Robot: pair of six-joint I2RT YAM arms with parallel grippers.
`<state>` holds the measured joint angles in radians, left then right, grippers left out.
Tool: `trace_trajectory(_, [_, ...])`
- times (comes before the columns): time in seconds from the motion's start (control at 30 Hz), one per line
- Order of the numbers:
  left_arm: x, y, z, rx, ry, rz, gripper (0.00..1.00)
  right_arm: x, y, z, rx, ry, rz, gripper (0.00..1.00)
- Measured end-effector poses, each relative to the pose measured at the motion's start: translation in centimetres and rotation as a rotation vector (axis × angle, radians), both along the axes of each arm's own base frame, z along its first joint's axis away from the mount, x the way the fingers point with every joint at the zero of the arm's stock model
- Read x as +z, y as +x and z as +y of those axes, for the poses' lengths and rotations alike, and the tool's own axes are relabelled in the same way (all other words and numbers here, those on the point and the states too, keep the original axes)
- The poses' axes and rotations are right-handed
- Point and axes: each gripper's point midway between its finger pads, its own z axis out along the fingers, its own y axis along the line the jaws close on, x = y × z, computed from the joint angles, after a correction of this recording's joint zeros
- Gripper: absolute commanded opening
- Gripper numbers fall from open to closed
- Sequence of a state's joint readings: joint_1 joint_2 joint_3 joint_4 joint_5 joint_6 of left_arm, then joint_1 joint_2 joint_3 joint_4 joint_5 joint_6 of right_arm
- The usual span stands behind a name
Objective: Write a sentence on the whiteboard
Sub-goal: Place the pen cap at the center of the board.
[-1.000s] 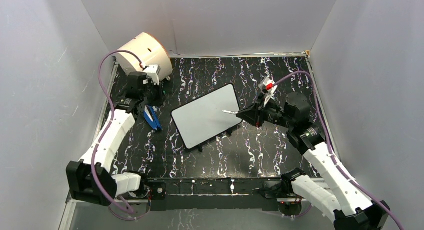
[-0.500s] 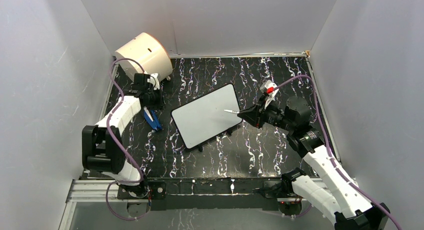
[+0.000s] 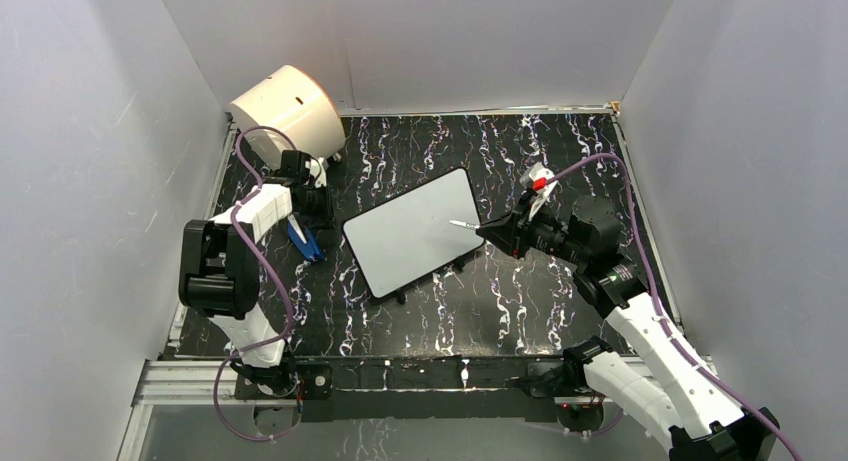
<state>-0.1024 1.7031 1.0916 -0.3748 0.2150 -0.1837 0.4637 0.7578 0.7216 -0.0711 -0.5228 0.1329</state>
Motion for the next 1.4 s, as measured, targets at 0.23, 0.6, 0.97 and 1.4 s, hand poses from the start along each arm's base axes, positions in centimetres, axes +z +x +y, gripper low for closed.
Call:
trace_trajectory(0.23, [-1.4,0.2,0.0,0.0,0.042,0.03,0.03,0.2,-0.1,-0.1,-0.003,0.002,-0.009,0.0])
trace_trajectory(0.6, [-2.7,-0.3,-0.6,-0.015,0.06,0.071,0.16,0.1,0.3,-0.3,-0.026,-0.004,-0.011,0.0])
trace_trajectory(0.97, [-1.4,0.0,-0.8,-0.009,0.052,0.037,0.27,-0.1,0.2,-0.4,-0.03,-0.01,-0.002,0.0])
trace_trajectory(1.4, [4.2,0.8,0.2,0.058,-0.011,-0.128,0.38,-0.7,0.3,-0.6,-0.043,-0.023,0.023,0.0])
